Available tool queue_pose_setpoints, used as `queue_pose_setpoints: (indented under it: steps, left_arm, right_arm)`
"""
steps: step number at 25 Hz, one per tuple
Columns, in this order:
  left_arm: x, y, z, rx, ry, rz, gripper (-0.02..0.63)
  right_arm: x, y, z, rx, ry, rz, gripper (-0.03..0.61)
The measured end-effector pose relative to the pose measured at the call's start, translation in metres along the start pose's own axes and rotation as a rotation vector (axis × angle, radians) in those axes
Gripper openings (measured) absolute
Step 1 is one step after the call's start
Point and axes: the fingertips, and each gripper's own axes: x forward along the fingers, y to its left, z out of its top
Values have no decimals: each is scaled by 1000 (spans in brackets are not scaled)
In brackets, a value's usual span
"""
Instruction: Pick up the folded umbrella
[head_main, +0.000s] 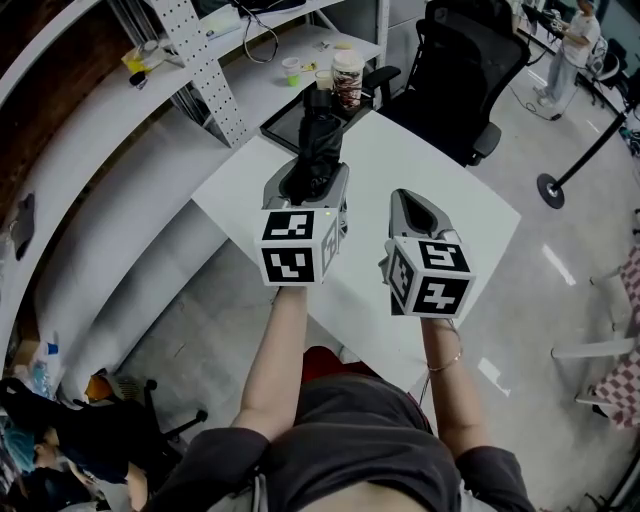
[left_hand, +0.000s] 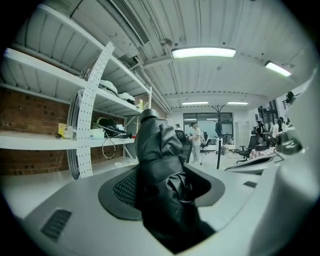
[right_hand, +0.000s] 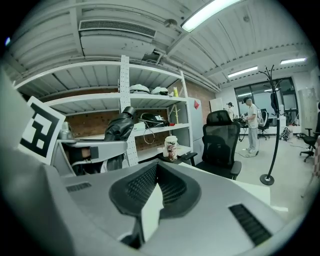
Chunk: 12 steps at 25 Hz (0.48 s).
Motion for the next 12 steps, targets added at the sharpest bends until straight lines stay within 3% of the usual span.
queue_pose_setpoints:
  steps: [12]
  left_arm:
    - [-44, -5, 37, 59, -100, -23, 252]
  right_arm:
    - [-32, 17, 38, -51, -129, 10, 18]
